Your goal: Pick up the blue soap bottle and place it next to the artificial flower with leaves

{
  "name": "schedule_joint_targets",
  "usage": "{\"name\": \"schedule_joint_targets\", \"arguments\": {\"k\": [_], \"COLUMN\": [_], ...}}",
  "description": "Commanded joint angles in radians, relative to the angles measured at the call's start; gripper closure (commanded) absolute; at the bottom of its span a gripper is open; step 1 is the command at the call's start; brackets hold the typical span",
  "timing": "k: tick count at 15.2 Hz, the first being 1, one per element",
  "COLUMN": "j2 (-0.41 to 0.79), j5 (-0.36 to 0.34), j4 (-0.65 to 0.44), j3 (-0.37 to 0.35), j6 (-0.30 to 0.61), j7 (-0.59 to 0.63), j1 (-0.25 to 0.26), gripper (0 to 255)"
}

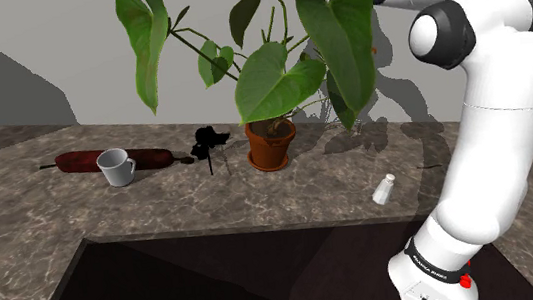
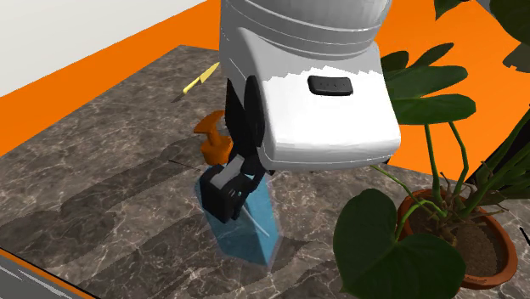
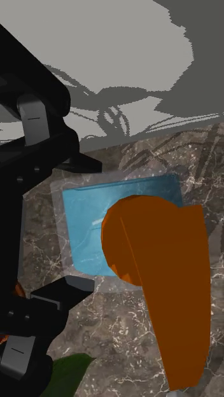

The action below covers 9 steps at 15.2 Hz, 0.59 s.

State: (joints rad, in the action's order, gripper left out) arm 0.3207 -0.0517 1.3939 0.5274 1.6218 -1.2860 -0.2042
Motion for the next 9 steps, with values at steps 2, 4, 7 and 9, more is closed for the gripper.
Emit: {"name": "schedule_joint_targets", "arguments": {"k": [2,4,7,9], "j2": [0.008,0.016,0.03,0.042], "j5": [0.004,0.008,0.014,0.02], "j4": [-0.053,-0.09,-0.15,-0.194], "j3": [0.001,0.002,0.003,0.004], "j6": [-0.044,-0.074,-0.12,-0.152], "j7": [-0.009,-0.016,-0.025,-0.032], "j1": [-0.007,-0.012,-0.021,-0.028], "gripper": [255,255,255,255]}}
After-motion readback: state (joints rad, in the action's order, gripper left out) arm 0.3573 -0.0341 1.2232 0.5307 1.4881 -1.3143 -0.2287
